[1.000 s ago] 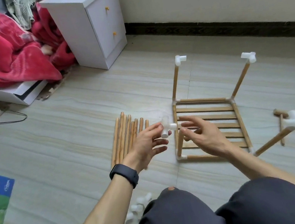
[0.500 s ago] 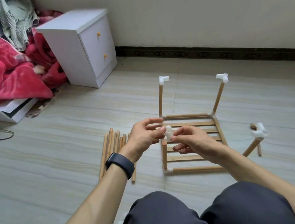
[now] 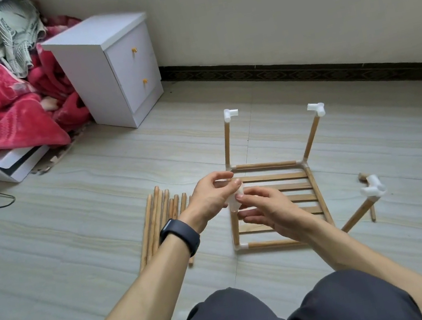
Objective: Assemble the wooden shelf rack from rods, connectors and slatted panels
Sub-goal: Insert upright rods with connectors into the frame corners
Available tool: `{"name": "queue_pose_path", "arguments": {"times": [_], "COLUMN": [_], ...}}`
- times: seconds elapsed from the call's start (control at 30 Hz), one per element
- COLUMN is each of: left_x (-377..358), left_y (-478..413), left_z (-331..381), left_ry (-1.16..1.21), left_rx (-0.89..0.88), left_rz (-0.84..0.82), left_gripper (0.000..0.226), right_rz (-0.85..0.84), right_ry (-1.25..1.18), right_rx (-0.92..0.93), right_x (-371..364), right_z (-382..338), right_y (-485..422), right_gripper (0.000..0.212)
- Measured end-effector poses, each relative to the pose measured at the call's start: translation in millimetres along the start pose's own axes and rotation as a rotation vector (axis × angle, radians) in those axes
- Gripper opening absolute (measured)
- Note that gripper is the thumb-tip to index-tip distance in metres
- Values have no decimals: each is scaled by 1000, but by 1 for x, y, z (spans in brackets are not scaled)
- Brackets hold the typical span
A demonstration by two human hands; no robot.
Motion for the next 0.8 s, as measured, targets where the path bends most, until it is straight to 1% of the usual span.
{"name": "queue_pose_path", "arguments": {"times": [0.07,0.13,0.17,0.23,0.33,0.5,0.63,0.73,0.8], "left_x": [8,13,13,17,23,17,13,7,5], "left_y": [2,4,5,3,-5,-11,-7,2,6], "left_z": [-11,-25,-30,-37,-39,-43,-47,-56,-60], "left_ry": [-5,-31,-40,-50,-82,-117,-46,11,63], "left_rx": [12,38,41,31,27,57,94,81,51], "left_rz": [59,64,53,72,118,73,37,21,49], "left_gripper": [30,26,24,21,24,27,24,38,42], "right_rz": [69,101,104,104,144,184,191,200,217], "right_ry": [-110,-177,-173,-129,-116,-54,-1,61,105], "right_rx": [-17,-29,-40,-62,-71,-64,-48,-40,-38], "right_x": [5,9,9,8,11,19,22,23,24], "right_z": [7,14,17,24,30,35,38,40,42], "right_y": [-5,-9,-10,-12,-18,-24,-23,-20,-18], "right_gripper": [28,25,25,28,34,28,29,35,39]}}
Point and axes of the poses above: each hand's wrist, its own y-axis away from the middle knuckle, its own x-axis out of the back of the hand, z = x × y, the point moved 9 cm from there along -y, towards the middle knuckle, and after that the axes turned 5 degrees about y, right-handed, at the moved point
